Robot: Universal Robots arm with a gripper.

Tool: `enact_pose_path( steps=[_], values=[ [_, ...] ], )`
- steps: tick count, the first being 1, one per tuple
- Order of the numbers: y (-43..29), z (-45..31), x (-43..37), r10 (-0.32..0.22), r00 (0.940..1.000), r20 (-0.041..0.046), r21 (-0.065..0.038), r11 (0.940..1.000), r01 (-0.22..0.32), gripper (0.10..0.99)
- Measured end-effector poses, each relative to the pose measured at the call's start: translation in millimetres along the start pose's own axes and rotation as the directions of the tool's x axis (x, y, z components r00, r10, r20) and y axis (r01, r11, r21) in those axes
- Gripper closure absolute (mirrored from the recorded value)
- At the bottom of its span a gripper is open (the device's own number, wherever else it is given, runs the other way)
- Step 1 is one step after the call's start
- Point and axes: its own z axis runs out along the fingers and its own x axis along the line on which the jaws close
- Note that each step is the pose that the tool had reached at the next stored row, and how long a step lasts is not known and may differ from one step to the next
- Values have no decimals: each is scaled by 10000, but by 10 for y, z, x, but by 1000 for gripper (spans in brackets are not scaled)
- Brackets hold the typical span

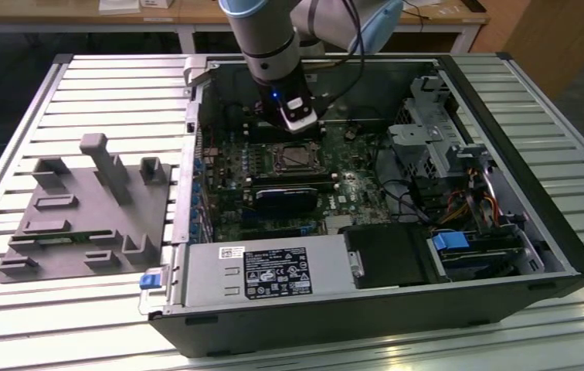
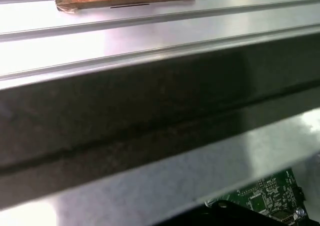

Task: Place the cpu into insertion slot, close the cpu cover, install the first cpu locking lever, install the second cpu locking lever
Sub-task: 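Install the first cpu locking lever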

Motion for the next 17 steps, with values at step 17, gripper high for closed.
enact_pose_path(
  steps=[17],
  values=[
    [-36, 33, 0, 220, 9997, 49, 52, 9997, -220, 984]
  ],
)
